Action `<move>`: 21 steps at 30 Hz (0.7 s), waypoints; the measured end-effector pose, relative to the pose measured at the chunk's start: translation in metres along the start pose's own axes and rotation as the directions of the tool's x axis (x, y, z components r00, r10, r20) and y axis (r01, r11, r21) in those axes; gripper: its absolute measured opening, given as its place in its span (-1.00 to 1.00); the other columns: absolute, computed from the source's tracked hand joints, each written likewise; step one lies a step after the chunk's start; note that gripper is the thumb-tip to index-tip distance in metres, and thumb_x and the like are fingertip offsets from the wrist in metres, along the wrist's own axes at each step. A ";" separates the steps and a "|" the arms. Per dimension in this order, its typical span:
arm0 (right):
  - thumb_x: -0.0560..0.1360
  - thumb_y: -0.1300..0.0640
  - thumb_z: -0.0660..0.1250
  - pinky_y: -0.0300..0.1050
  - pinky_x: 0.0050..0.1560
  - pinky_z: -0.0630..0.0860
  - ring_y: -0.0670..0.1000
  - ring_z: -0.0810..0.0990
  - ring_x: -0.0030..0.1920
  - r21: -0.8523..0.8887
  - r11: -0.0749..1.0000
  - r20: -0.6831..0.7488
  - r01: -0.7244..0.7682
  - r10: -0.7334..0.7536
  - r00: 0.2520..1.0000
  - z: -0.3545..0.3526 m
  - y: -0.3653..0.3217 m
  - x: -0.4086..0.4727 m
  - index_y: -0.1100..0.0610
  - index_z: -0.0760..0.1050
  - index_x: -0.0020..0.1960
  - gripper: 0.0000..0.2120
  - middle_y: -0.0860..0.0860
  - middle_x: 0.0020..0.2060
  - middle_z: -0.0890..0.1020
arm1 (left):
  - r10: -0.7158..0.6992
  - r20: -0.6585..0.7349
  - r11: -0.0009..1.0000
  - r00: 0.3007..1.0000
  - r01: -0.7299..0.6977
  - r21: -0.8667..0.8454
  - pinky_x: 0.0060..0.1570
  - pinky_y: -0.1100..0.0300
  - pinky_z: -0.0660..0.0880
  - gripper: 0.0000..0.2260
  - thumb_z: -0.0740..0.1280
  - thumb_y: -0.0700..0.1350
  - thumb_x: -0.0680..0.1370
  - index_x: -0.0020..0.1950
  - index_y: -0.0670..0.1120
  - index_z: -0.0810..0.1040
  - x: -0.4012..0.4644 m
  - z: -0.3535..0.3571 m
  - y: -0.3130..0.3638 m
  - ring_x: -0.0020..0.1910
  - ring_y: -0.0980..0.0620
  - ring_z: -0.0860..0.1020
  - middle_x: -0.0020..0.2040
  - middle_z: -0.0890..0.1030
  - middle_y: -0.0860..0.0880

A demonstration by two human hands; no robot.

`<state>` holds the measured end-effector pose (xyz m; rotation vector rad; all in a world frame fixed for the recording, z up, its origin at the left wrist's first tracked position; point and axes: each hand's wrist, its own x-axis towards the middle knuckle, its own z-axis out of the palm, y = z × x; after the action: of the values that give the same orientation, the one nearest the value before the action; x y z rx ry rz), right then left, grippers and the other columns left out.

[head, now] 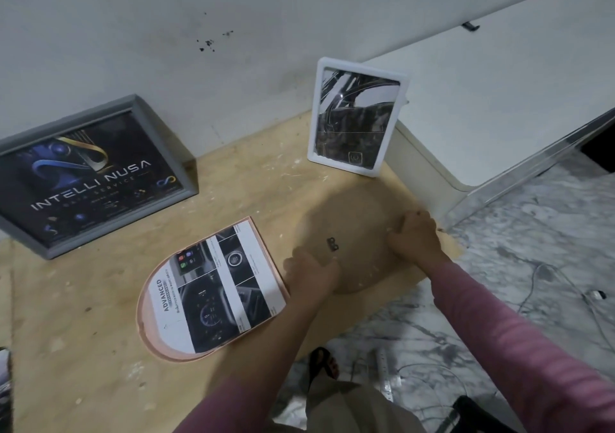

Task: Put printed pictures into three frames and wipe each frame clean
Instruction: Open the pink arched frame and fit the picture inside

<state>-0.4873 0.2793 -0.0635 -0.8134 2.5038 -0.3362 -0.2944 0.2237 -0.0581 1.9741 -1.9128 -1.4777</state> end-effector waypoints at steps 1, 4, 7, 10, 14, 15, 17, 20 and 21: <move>0.48 0.03 0.30 -0.01 0.08 0.38 0.22 0.36 0.20 0.024 1.000 -0.009 0.000 0.000 1.000 0.000 -0.001 0.000 0.27 0.39 0.20 -0.60 0.23 0.23 0.35 | -0.008 -0.001 1.000 1.000 0.008 -0.029 0.13 0.02 0.46 -0.40 0.35 0.11 0.45 0.36 -0.14 0.24 0.001 0.000 0.001 0.19 -0.17 0.43 0.24 0.33 -0.15; 0.46 0.02 0.32 -0.03 0.07 0.37 0.21 0.39 0.17 0.080 0.997 -0.028 -0.015 0.017 0.999 0.000 -0.002 0.000 0.28 0.42 0.20 -0.57 0.23 0.21 0.39 | -0.032 -0.001 0.995 1.000 0.031 -0.098 0.15 -0.07 0.49 -0.41 0.34 0.12 0.42 0.32 -0.13 0.25 0.002 0.002 0.006 0.14 -0.18 0.45 0.18 0.35 -0.12; 0.40 -0.04 0.31 0.04 0.15 0.38 0.25 0.39 0.21 0.146 0.986 -0.014 -0.084 0.087 0.996 -0.003 -0.003 0.000 0.25 0.41 0.23 -0.49 0.23 0.23 0.40 | -0.108 -0.026 0.972 0.994 0.100 -0.212 0.14 -0.07 0.51 -0.39 0.38 0.09 0.39 0.32 -0.17 0.28 0.008 -0.001 0.009 0.14 -0.17 0.47 0.19 0.41 -0.14; 0.43 0.01 0.28 0.09 0.19 0.36 0.29 0.31 0.27 0.185 0.964 0.001 -0.189 0.192 0.981 -0.008 -0.003 0.003 0.24 0.35 0.29 -0.49 0.25 0.27 0.33 | -0.205 0.009 0.915 0.979 0.195 -0.354 0.15 -0.07 0.51 -0.51 0.38 0.04 0.36 0.19 -0.16 0.39 0.015 -0.006 0.008 0.12 -0.18 0.49 0.17 0.49 -0.16; 0.48 0.03 0.25 0.10 0.21 0.34 0.28 0.26 0.30 0.199 0.954 -0.012 -0.224 0.231 0.973 -0.009 0.001 0.002 0.22 0.32 0.33 -0.51 0.23 0.29 0.29 | -0.189 -0.029 0.928 0.982 0.169 -0.333 0.06 0.09 0.47 -0.75 0.33 0.01 0.43 0.01 -0.10 0.44 0.013 -0.005 -0.001 0.05 -0.11 0.46 0.08 0.47 -0.08; 0.48 0.03 0.25 0.10 0.22 0.34 0.28 0.26 0.30 0.195 0.956 -0.020 -0.220 0.228 0.973 -0.010 0.001 0.001 0.21 0.33 0.32 -0.53 0.22 0.29 0.29 | -0.191 -0.062 0.936 0.980 0.163 -0.311 0.03 0.10 0.44 -0.78 0.33 -0.01 0.46 0.01 -0.08 0.41 0.013 -0.003 -0.003 0.06 -0.11 0.45 0.07 0.45 -0.08; 0.48 0.04 0.25 0.11 0.22 0.34 0.28 0.26 0.30 0.206 0.955 -0.031 -0.212 0.223 0.974 -0.009 -0.002 -0.003 0.19 0.35 0.30 -0.57 0.21 0.29 0.29 | -0.200 -0.092 0.940 0.976 0.164 -0.301 0.06 0.06 0.45 -0.75 0.34 0.00 0.44 0.00 -0.10 0.43 0.011 -0.006 -0.008 0.11 -0.15 0.45 0.09 0.45 -0.11; 0.48 0.04 0.24 0.11 0.25 0.32 0.29 0.25 0.32 0.217 0.961 -0.023 -0.172 0.181 0.983 -0.007 -0.015 -0.015 0.18 0.35 0.29 -0.57 0.21 0.30 0.29 | -0.191 -0.123 0.926 0.974 0.138 -0.351 0.06 0.00 0.53 -0.64 0.33 0.08 0.30 -0.01 -0.12 0.50 0.010 -0.018 -0.018 0.06 -0.18 0.50 0.06 0.50 -0.14; 0.48 0.03 0.23 0.10 0.24 0.32 0.28 0.26 0.30 0.211 0.966 -0.018 -0.146 0.153 0.988 -0.005 -0.021 -0.019 0.18 0.34 0.29 -0.57 0.21 0.29 0.29 | -0.184 -0.144 0.918 0.972 0.118 -0.378 0.00 0.03 0.55 -0.64 0.32 0.06 0.29 -0.02 -0.12 0.51 0.010 -0.025 -0.025 0.01 -0.17 0.52 0.03 0.52 -0.14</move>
<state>-0.4663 0.2743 -0.0443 -0.5360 2.4900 -0.5541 -0.2619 0.2079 -0.0647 2.0277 -1.3228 -1.5006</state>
